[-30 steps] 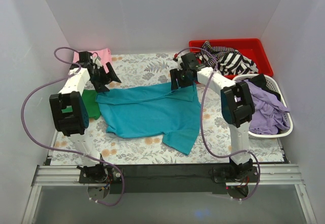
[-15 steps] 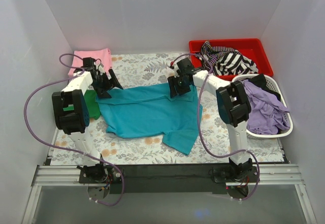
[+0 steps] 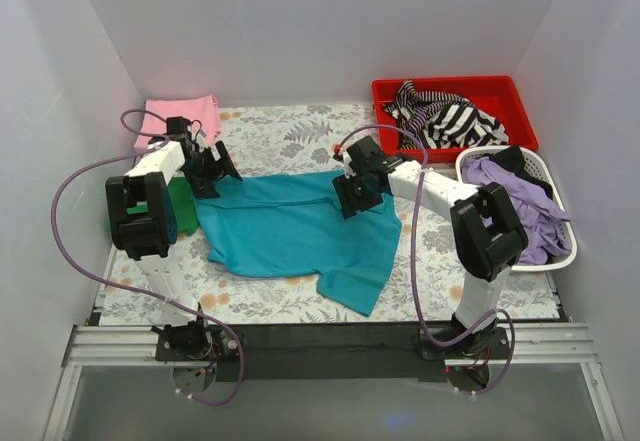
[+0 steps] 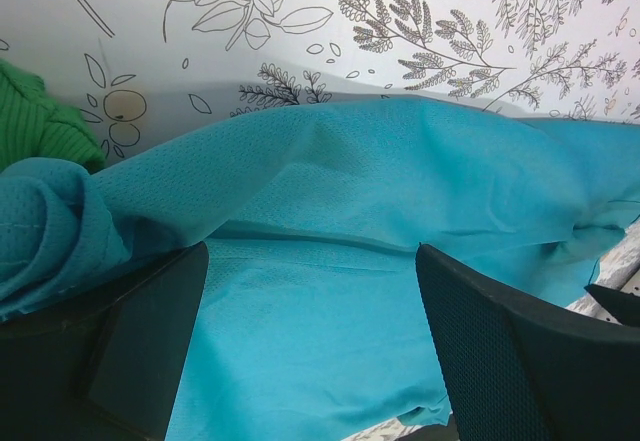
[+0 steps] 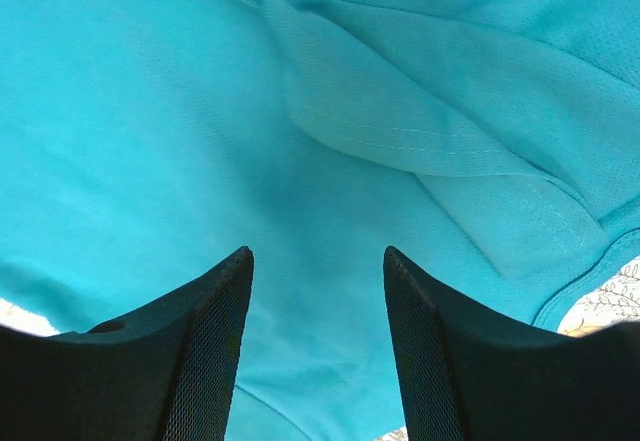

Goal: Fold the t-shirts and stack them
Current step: Fold the tshirt

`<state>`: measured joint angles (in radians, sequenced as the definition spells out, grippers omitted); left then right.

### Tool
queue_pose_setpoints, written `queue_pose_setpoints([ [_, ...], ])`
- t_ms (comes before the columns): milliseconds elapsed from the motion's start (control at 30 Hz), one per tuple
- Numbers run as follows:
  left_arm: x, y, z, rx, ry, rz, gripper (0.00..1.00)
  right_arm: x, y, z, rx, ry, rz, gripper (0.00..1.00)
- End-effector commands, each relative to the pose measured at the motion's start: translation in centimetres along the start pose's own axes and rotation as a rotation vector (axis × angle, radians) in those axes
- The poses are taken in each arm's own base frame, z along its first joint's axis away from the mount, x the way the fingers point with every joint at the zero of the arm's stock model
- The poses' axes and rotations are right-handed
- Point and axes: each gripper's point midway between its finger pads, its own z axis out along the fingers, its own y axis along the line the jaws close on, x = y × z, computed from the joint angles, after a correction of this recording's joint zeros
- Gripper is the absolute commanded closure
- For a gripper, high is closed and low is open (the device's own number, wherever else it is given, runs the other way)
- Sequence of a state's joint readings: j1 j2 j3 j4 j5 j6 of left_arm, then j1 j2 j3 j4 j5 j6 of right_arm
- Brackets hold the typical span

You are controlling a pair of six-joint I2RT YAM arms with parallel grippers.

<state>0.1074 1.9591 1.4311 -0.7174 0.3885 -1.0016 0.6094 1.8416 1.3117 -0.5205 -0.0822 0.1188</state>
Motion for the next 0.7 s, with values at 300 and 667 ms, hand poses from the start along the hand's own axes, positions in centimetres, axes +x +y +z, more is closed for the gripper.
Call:
queue_pose_setpoints([
  [300, -0.5, -0.3, 0.1, 0.011, -0.017, 0.032, 0.16, -6.6, -1.9, 1.6, 0.140, -0.129, -0.042, 0.38],
  [667, -0.2, -0.3, 0.0, 0.012, -0.015, 0.040, 0.17, -7.3, -2.3, 3.1, 0.154, -0.136, -0.017, 0.39],
])
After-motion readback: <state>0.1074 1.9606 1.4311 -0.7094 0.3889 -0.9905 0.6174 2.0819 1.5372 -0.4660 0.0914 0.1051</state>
